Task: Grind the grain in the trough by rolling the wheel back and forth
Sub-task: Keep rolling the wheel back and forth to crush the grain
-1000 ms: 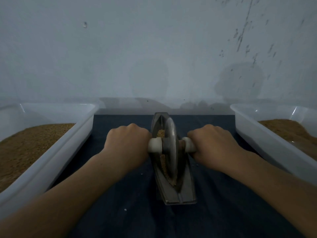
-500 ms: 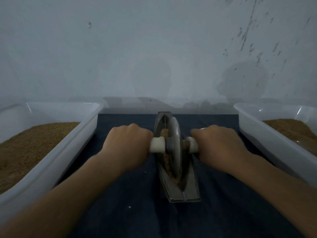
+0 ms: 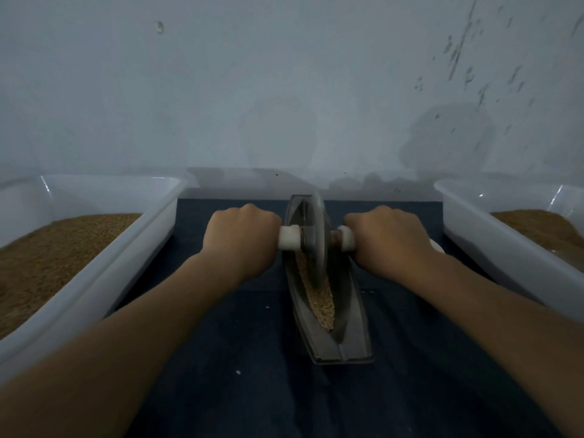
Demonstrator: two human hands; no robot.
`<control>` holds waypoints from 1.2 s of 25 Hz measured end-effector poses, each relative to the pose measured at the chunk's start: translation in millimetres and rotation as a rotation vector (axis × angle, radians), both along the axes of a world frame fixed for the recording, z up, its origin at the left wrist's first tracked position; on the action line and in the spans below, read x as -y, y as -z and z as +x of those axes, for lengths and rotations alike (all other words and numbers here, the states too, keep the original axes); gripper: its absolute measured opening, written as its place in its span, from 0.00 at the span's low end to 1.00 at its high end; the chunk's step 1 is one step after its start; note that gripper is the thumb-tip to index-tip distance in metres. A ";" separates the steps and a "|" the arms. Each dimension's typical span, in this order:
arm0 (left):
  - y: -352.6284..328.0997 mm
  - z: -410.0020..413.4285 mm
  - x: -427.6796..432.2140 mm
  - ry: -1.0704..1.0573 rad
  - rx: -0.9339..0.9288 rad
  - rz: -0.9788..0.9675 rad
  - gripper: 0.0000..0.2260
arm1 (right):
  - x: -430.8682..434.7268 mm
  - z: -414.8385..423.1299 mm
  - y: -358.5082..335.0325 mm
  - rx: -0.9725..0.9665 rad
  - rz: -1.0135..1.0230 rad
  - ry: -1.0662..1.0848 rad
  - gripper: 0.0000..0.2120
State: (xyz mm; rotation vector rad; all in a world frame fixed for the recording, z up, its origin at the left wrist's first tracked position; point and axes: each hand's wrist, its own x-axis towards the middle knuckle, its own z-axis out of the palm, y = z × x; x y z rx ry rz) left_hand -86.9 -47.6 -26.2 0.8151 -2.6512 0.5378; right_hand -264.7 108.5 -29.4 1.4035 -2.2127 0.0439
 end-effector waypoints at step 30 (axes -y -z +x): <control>-11.6 -33.4 10.9 -0.035 -0.013 -0.068 0.06 | 30.6 -7.2 -12.8 0.198 0.031 0.103 0.04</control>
